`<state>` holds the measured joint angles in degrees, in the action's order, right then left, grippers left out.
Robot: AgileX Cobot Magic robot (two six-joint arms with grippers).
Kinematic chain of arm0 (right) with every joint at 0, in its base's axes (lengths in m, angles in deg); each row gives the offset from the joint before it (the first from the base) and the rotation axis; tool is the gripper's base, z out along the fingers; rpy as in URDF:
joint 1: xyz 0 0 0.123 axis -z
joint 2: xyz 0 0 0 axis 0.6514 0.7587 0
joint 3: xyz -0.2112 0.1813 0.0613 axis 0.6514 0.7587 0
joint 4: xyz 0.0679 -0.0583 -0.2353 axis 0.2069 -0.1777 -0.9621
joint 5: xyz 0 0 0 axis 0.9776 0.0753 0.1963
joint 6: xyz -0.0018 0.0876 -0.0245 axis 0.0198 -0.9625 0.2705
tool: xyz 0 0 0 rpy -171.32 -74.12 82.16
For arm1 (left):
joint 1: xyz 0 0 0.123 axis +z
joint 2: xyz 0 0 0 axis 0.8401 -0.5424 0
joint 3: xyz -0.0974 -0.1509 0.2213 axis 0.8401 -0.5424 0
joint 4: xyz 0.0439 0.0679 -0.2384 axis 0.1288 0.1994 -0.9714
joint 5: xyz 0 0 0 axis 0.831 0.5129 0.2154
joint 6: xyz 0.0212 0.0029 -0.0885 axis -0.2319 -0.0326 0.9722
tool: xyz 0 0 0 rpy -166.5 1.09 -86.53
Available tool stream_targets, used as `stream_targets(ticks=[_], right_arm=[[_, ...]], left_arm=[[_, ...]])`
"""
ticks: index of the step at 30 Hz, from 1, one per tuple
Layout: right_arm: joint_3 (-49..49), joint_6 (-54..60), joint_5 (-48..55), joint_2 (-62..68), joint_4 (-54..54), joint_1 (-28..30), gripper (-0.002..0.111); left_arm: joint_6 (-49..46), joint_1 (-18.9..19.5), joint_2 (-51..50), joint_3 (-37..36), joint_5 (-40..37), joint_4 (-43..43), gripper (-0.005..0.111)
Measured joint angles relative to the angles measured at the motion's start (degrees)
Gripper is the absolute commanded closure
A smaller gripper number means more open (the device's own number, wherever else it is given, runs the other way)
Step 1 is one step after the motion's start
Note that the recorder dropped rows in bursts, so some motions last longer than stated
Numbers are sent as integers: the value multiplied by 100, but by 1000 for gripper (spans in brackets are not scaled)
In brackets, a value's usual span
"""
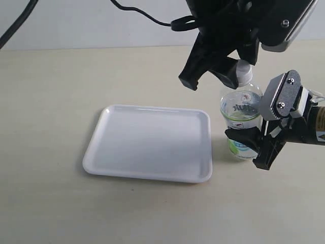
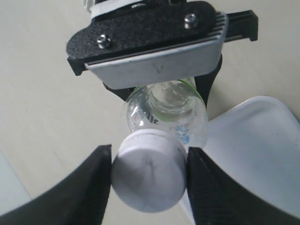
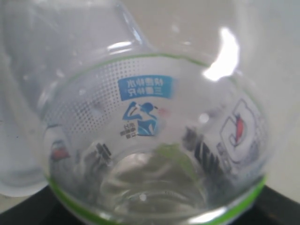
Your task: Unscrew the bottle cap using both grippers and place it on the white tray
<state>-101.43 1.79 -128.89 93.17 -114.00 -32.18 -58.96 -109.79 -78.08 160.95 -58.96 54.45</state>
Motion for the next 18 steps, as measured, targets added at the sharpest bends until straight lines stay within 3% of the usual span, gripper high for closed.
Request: stream_targets(ticks=[10, 18], right_arm=[[0, 0, 11, 0, 0, 0, 108], [0, 23, 0, 0, -29, 0, 108]], left_arm=[[2050, -33, 10, 0, 0, 208, 107], [2694, -199, 20, 0, 0, 434, 107]])
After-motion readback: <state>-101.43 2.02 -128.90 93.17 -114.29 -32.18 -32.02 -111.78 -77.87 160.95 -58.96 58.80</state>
